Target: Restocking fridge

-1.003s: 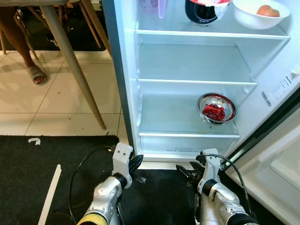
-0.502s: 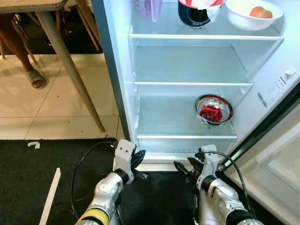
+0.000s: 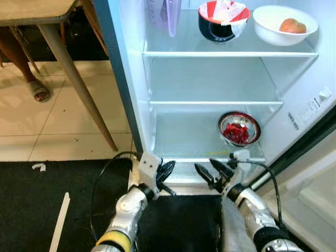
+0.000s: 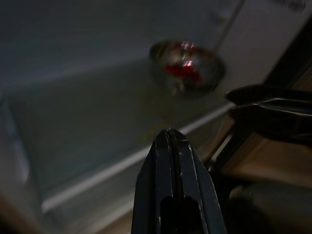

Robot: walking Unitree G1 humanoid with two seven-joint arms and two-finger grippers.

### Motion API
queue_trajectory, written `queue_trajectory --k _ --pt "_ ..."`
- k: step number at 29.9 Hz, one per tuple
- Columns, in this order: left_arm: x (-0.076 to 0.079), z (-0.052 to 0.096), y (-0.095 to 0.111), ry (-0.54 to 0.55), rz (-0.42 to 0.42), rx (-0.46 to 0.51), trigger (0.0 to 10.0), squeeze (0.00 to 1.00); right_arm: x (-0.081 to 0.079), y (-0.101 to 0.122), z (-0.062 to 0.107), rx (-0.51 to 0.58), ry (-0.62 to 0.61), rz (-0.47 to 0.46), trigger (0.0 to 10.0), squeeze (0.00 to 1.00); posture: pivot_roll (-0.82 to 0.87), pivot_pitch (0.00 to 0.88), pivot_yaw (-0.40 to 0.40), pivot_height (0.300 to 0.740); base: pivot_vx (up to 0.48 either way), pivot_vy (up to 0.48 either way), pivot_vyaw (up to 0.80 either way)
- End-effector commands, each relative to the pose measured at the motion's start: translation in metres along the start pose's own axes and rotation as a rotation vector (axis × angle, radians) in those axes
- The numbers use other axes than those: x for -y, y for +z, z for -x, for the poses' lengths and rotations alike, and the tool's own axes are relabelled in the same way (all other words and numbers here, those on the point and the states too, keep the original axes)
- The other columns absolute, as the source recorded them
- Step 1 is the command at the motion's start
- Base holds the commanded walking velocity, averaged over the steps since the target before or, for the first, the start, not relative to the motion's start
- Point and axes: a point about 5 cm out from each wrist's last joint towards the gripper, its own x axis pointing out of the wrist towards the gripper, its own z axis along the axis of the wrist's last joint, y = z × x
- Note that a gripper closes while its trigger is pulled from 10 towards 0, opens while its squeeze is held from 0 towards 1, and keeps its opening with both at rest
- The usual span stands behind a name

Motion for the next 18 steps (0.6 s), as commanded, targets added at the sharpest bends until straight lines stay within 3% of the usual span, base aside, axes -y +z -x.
queue_trajectory --k 1,5,11,18 --pt "0.008 0.001 -0.003 -0.022 0.02 0.009 10.0 0.0 0.003 0.0 0.005 0.022 0.001 -0.036 10.0 0.0 -0.04 0.182 -0.006 0.568 0.0 0.0 0.0" --pt "0.016 -0.003 0.003 -0.079 0.014 0.032 10.0 0.0 0.002 0.007 0.005 0.053 0.038 -0.047 10.0 0.0 -0.04 0.182 -0.006 0.568 0.0 0.0 0.0" --pt "0.023 0.0 -0.003 -0.128 0.016 0.005 10.0 0.0 0.004 0.001 0.011 0.016 0.057 -0.051 10.0 0.0 -0.04 0.18 -0.003 0.568 0.0 0.0 0.0" --pt "0.022 0.02 -0.022 -0.13 0.047 -0.072 10.0 0.0 0.0 -0.011 0.039 -0.059 0.239 -0.104 10.0 0.0 -0.03 0.181 0.001 0.568 0.0 0.0 0.0"
